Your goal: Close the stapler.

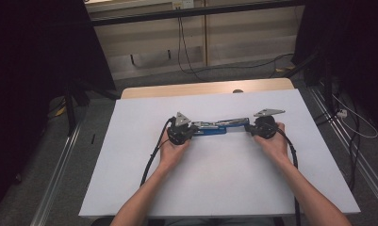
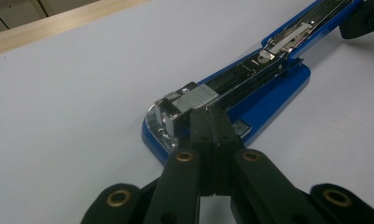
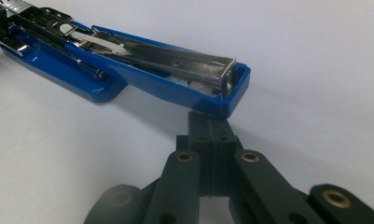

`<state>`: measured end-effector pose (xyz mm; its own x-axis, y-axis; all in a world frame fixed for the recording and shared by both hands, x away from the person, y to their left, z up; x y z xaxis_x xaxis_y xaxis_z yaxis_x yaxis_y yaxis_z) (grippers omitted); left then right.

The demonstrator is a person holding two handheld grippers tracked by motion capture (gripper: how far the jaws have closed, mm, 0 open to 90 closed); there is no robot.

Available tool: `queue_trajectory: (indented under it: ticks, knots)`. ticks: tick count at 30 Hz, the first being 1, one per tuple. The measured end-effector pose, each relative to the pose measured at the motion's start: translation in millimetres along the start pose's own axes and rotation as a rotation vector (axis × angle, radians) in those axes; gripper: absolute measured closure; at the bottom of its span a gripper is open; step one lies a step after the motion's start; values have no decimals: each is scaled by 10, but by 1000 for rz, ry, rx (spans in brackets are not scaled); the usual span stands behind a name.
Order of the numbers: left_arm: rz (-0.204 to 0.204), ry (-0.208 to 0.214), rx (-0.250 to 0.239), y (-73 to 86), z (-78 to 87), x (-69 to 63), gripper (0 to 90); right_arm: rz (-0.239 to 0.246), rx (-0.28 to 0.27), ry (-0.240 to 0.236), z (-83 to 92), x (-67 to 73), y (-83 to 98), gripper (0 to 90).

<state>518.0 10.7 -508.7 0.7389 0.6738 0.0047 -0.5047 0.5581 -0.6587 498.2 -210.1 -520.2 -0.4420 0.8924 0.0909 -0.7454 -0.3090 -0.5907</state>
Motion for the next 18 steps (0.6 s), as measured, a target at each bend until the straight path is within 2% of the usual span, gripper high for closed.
queue_trajectory:
  ticks: [18]
  knots:
    - [13,7,-5,-4,-2,-7,900,-6,-31,6,13,9,-47,900]
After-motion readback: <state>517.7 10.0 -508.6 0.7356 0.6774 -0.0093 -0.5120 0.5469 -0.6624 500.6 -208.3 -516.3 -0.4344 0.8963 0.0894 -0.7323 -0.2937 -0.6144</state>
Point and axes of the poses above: each handheld gripper's, and its own axes: z roughly backward along the jaws, y roughly out of its underside, x roughly to its left, the point moved 10 cm from there along -z, roughly forward along the jaws, and after that the axes turned 14 degrees about x, right-handed, at the moved point
